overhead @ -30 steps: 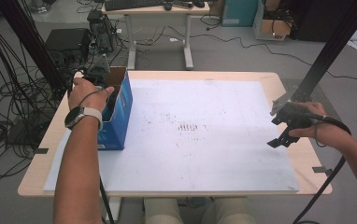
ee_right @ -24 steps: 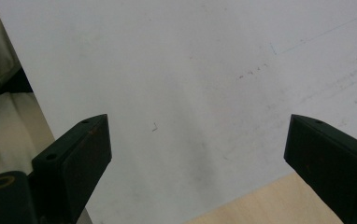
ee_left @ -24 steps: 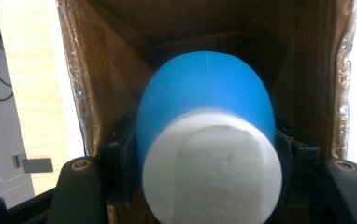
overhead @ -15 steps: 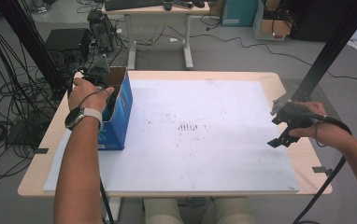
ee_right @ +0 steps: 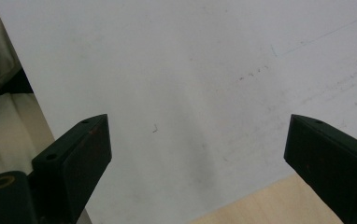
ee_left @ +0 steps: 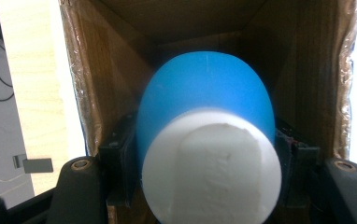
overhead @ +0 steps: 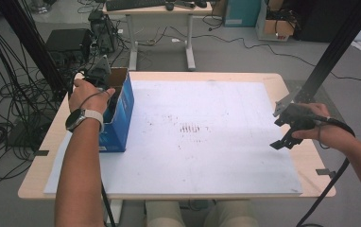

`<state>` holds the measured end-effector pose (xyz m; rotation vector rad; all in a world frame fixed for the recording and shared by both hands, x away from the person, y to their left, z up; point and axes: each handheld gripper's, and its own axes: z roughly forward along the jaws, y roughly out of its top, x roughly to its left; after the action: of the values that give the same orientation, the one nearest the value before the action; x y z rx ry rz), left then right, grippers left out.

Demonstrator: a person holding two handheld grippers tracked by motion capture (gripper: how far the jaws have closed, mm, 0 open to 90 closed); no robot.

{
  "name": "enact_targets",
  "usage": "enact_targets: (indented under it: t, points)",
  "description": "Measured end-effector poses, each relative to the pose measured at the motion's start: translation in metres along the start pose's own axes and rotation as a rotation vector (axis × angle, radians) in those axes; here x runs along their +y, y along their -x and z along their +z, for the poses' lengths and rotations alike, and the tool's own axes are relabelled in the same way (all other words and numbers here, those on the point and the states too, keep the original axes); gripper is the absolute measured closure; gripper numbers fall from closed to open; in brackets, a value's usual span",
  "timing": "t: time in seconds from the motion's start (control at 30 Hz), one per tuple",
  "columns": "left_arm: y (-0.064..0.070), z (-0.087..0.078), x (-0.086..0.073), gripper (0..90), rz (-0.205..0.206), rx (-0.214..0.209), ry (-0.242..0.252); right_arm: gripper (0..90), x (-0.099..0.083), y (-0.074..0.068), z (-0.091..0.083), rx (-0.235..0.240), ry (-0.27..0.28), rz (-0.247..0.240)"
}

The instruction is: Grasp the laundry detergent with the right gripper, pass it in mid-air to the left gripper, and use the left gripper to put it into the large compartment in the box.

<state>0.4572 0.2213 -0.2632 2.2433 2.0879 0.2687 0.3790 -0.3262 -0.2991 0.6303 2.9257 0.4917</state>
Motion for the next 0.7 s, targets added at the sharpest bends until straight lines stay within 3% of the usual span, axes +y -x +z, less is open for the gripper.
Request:
enact_targets:
  t: [0.7]
  points:
    - [0.0004, -0.0001, 0.0003, 37.3, -0.002, 0.004, -0.004, 7.3, -0.0007, 0.0001, 0.0004, 0.003, 0.000, 0.004]
